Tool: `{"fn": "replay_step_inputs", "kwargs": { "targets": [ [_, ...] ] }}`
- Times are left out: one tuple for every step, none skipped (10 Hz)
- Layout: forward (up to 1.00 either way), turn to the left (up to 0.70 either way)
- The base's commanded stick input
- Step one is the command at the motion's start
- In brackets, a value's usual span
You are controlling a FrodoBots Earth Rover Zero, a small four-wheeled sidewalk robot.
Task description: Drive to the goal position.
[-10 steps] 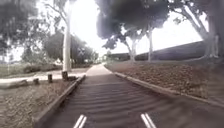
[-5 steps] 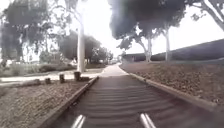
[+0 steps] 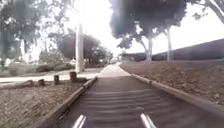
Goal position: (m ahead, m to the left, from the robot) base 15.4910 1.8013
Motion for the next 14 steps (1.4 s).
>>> {"fn": "replay_step_inputs", "kwargs": {
  "targets": [
    [1.00, -0.17],
    [1.00, 0.00],
    [1.00, 0.00],
    [1.00, 0.00],
    [1.00, 0.00],
    [1.00, 0.00],
    [1.00, 0.00],
    [1.00, 0.00],
    [1.00, 0.00],
    [1.00, 0.27],
    [1.00, 0.40],
    [1.00, 0.40],
    [1.00, 0.37],
    [1.00, 0.04]
  ]
}}
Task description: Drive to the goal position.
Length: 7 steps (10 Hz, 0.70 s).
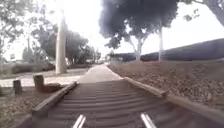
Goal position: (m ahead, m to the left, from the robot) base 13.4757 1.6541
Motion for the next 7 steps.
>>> {"fn": "replay_step_inputs", "kwargs": {
  "targets": [
    [1.00, 0.00],
    [1.00, 0.00],
    [1.00, 0.00],
    [1.00, 0.00],
    [1.00, 0.00],
    [1.00, 0.00],
    [1.00, 0.00]
  ]
}}
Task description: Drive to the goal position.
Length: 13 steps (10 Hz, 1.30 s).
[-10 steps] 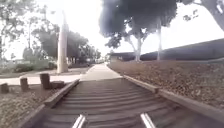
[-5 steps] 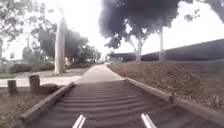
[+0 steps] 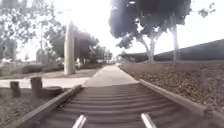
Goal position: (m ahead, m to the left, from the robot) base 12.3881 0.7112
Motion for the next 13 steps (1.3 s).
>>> {"fn": "replay_step_inputs", "kwargs": {
  "targets": [
    [1.00, 0.00],
    [1.00, 0.00],
    [1.00, 0.00],
    [1.00, 0.00],
    [1.00, 0.00],
    [1.00, 0.00],
    [1.00, 0.00],
    [1.00, 0.00],
    [1.00, 0.00],
    [1.00, 0.00],
    [1.00, 0.00],
    [1.00, 0.00],
    [1.00, 0.00]
  ]
}}
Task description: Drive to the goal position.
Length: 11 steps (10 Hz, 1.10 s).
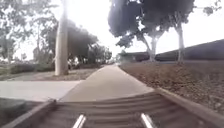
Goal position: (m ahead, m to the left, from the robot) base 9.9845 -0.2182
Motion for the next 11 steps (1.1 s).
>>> {"fn": "replay_step_inputs", "kwargs": {
  "targets": [
    [1.00, 0.00],
    [1.00, 0.00],
    [1.00, 0.00],
    [1.00, 0.00],
    [1.00, 0.00],
    [1.00, 0.00],
    [1.00, 0.00],
    [1.00, 0.00],
    [1.00, 0.00],
    [1.00, 0.00],
    [1.00, 0.00]
  ]
}}
